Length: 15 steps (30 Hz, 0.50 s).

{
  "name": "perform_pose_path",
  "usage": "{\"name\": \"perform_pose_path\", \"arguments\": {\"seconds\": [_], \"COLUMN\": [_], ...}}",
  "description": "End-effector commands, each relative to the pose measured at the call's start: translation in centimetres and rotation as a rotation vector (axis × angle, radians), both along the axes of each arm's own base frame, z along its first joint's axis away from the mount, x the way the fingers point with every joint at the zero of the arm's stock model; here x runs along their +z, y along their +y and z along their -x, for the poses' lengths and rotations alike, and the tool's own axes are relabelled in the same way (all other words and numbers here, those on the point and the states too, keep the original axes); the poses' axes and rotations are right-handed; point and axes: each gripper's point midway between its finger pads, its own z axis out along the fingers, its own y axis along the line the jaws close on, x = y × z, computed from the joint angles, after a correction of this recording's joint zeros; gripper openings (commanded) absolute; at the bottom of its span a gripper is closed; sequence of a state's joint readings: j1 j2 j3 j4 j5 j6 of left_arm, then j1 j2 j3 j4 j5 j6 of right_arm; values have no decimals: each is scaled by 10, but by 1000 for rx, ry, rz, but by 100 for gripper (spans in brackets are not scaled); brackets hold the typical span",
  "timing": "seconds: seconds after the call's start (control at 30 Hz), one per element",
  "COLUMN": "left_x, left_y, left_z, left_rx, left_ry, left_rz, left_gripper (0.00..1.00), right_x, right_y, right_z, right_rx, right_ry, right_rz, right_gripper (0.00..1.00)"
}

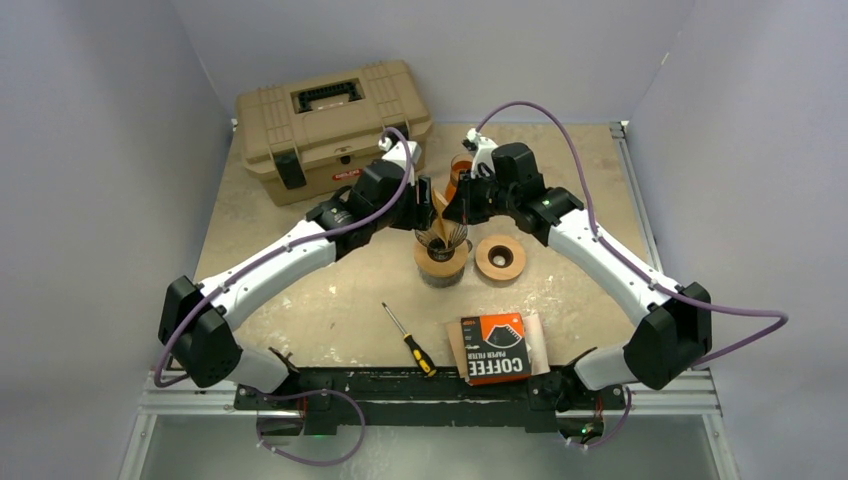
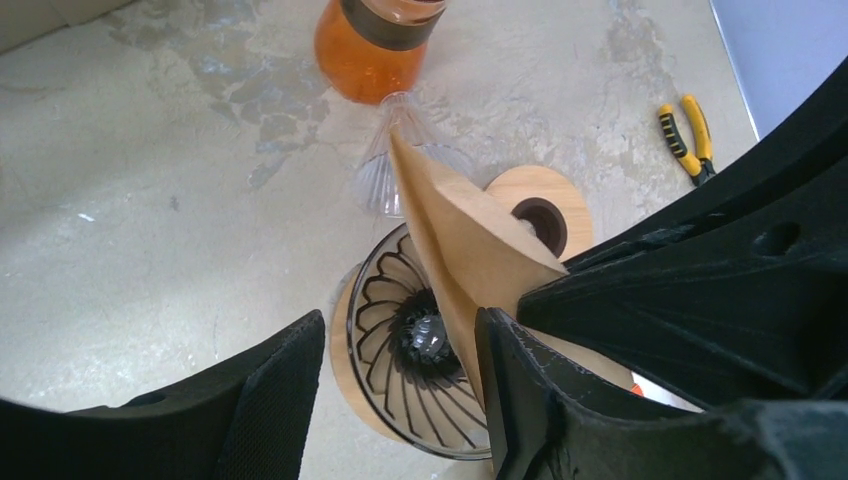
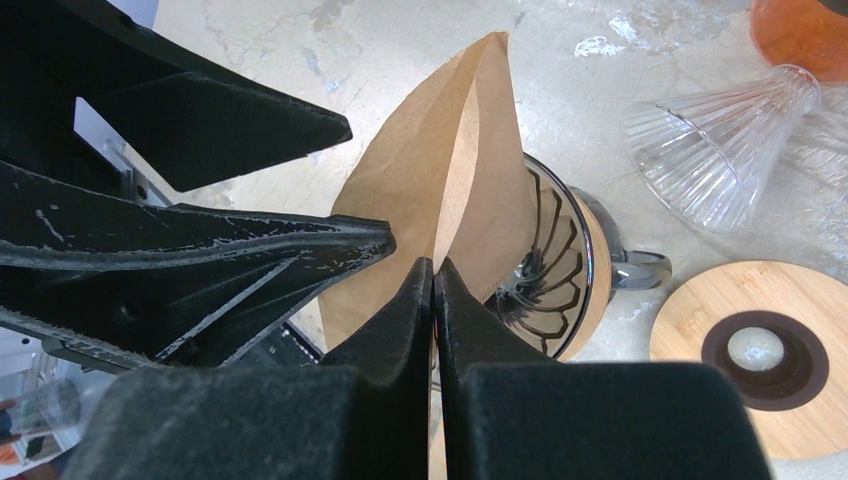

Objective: Place the coffee filter in the dripper
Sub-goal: Place the coffee filter in the coffee dripper.

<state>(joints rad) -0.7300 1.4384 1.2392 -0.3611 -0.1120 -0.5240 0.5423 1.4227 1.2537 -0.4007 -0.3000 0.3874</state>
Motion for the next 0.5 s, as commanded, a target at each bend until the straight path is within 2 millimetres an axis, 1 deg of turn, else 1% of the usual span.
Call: {"name": "perform_pose_path", "arguments": {"seconds": [0.0,0.03,0.1,0.2,0.3,0.37,0.47], "left_x": [14,14,13,13,16,19,22], "left_y": [-24,-26,-29,-30,-27,-25,-20], "left_z": [-1,-2,-2,-3,-3,-3,-3], "left_rx": [-37,-41,-46,-48,-47,-45,-40], "left_ry": [-34,-35,-34,-33,-39,-46,-55], "left_rz": [72,72,70,60,47,37,15], "left_gripper": [56,54,47,26,9,0,0], "right_x": [8,10,10,12,13,12,6], "right_y": [4,4,4,0,-7,-14,-25], "right_z": [-9,-9,-10,-12,-14,-15,-17], "right_rx": [-13,-14,-18,-40,-77,-103,-147], "right_ry": [-34,-35,-36,-45,-58,-65,-71], "right_rz": [-36,-39,-38,-30,-8,16,64], "right_gripper": [7,7,8,9,11,12,15]}}
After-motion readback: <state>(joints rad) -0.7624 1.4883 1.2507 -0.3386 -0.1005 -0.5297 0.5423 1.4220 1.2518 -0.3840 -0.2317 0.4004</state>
